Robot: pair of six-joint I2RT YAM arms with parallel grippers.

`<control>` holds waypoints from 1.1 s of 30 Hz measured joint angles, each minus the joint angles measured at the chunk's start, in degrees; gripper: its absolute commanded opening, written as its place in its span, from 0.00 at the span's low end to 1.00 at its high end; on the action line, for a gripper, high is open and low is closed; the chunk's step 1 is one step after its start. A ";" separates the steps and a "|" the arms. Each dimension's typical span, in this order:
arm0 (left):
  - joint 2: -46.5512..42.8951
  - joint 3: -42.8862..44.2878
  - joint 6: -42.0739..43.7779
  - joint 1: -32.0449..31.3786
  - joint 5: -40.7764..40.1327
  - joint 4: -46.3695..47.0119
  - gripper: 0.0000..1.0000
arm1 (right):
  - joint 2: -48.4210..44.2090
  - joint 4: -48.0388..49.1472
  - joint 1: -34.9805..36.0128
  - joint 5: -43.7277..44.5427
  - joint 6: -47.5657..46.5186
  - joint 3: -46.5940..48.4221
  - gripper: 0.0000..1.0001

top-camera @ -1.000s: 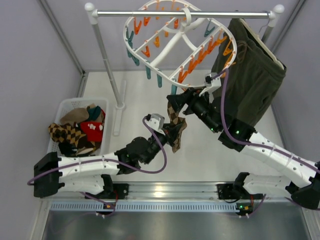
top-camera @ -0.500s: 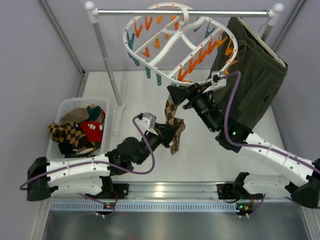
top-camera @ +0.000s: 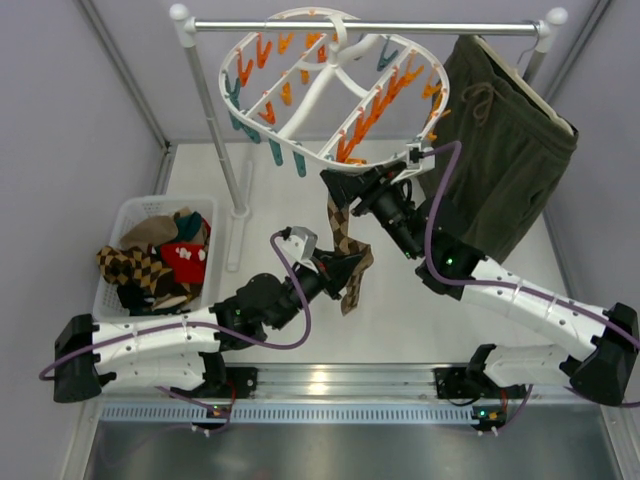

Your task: Remove the socks clipped to the hanger

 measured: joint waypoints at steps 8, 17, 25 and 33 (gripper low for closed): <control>-0.02 0.44 0.00 0.42 0.11 -1.55 0.00 | 0.70 2.40 0.00 -4.13 1.51 0.00 0.54; -0.04 0.70 -0.02 0.59 0.87 -3.08 0.00 | 2.23 2.05 0.00 -5.09 1.51 0.13 0.36; -0.52 0.70 -0.13 0.63 1.53 -4.79 0.00 | 2.43 2.16 0.02 -5.64 1.29 1.18 0.13; -2.60 -1.01 -2.93 1.31 -3.76 -10.99 0.00 | 2.40 2.03 0.00 -5.09 1.20 1.51 0.46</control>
